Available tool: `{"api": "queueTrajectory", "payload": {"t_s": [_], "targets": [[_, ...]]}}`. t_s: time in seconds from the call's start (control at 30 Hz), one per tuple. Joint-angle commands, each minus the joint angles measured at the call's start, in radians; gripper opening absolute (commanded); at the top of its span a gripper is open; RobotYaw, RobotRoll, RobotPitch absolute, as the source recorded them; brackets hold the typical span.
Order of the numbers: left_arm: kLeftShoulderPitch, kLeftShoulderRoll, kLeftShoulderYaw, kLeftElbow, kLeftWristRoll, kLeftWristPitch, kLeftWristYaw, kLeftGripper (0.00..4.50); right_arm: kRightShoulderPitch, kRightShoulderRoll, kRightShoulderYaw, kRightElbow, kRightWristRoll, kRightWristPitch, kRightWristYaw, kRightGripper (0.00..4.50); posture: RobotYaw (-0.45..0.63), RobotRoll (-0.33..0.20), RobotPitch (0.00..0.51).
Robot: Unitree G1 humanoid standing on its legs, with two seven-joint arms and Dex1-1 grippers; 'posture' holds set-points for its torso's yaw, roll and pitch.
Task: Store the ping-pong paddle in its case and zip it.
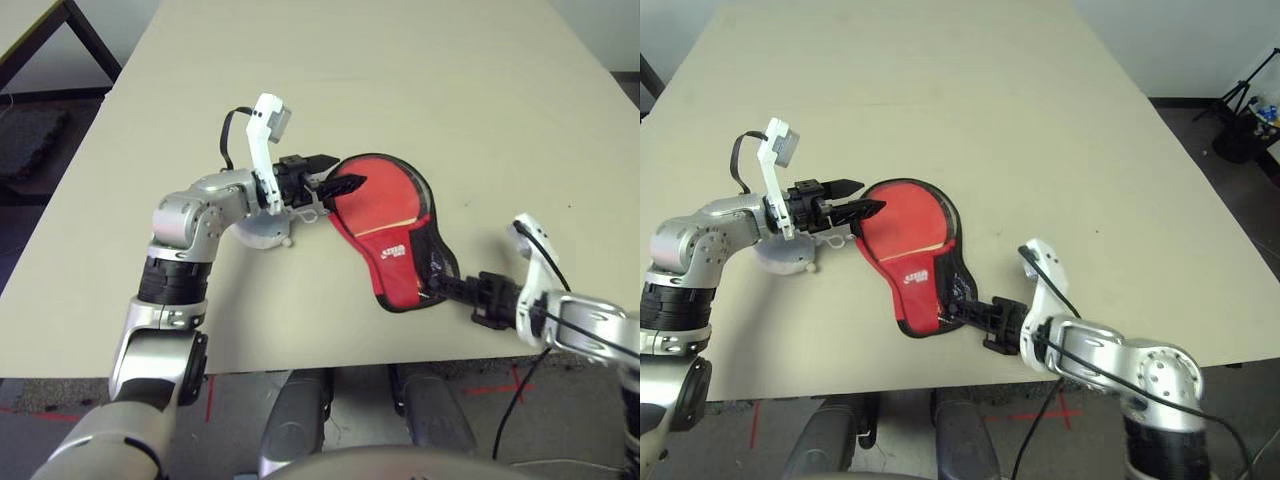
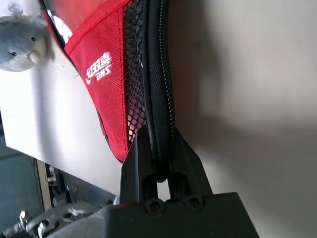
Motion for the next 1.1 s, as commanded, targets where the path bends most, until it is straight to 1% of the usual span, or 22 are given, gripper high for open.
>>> {"api": "queueTrajectory", "payload": {"t_s": [0.03, 0.23, 0.37, 0.63, 0.67, 0.7, 0.73, 0.77, 0.8, 0.87, 0.9, 0.97, 1.0, 1.03, 1.1], "targets": [[-0.004, 0.0, -0.017, 0.023, 0.019, -0.016, -0.018, 4.5, 0.047, -0.047, 0.083, -0.082, 0.013, -0.101, 0.011, 0.02, -0.05, 0.0, 0.23], [-0.015, 0.0, -0.017, 0.044, 0.03, -0.026, -0.032, 4.5, 0.069, -0.133, 0.169, -0.143, 0.013, -0.22, 0.051, 0.02, -0.05, 0.0, 0.229], [-0.013, 0.001, -0.017, 0.054, 0.036, -0.035, -0.037, 4.5, 0.076, -0.19, 0.204, -0.148, 0.013, -0.249, 0.086, 0.02, -0.04, 0.0, 0.229], [-0.006, 0.0, -0.019, 0.056, 0.038, -0.043, -0.039, 4.5, 0.044, -0.232, 0.237, -0.116, 0.013, -0.262, 0.097, 0.02, -0.04, 0.0, 0.227], [-0.007, 0.001, -0.018, 0.055, 0.038, -0.043, -0.039, 4.5, 0.026, -0.267, 0.229, -0.101, 0.013, -0.24, 0.1, 0.37, -0.04, 0.0, 0.226], [-0.007, 0.003, -0.017, 0.054, 0.039, -0.045, -0.039, 4.5, -0.005, -0.325, 0.211, -0.076, 0.013, -0.204, 0.107, 0.74, -0.04, 0.0, 0.226], [-0.008, 0.005, -0.017, 0.055, 0.041, -0.046, -0.04, 4.5, -0.028, -0.367, 0.2, -0.057, 0.013, -0.178, 0.113, 0.97, -0.04, 0.0, 0.224], [-0.01, 0.006, -0.016, 0.057, 0.044, -0.052, -0.041, 4.5, -0.052, -0.412, 0.185, -0.031, 0.013, -0.152, 0.131, 1.33, -0.04, 0.0, 0.223], [-0.012, 0.007, -0.015, 0.06, 0.045, -0.055, -0.042, 4.5, -0.083, -0.446, 0.168, -0.004, 0.013, -0.134, 0.149, 1.6, -0.04, 0.0, 0.222], [-0.015, 0.007, -0.012, 0.067, 0.048, -0.062, -0.041, 4.5, -0.134, -0.5, 0.144, 0.033, 0.013, -0.101, 0.192, 2.34, -0.04, 0.0, 0.22], [-0.016, 0.007, -0.012, 0.069, 0.049, -0.064, -0.041, 4.5, -0.154, -0.521, 0.137, 0.041, 0.013, -0.085, 0.212, 2.6, -0.04, 0.0, 0.22], [-0.017, 0.008, -0.014, 0.073, 0.053, -0.07, -0.042, 4.5, -0.186, -0.56, 0.128, 0.053, 0.013, -0.05, 0.25, 3.34, -0.04, 0.0, 0.216], [-0.018, 0.008, -0.015, 0.075, 0.054, -0.073, -0.044, 4.5, -0.202, -0.581, 0.126, 0.06, 0.013, -0.034, 0.263, 3.57, -0.04, 0.0, 0.214], [-0.018, 0.007, -0.017, 0.076, 0.056, -0.076, -0.045, 4.5, -0.233, -0.6, 0.125, 0.069, 0.013, -0.024, 0.263, 3.91, -0.05, 0.0, 0.213], [-0.02, 0.006, -0.019, 0.079, 0.058, -0.08, -0.047, 4.5, -0.315, -0.594, 0.14, 0.083, 0.006, -0.025, 0.251, 4.48, -0.05, 0.0, 0.211]]}}
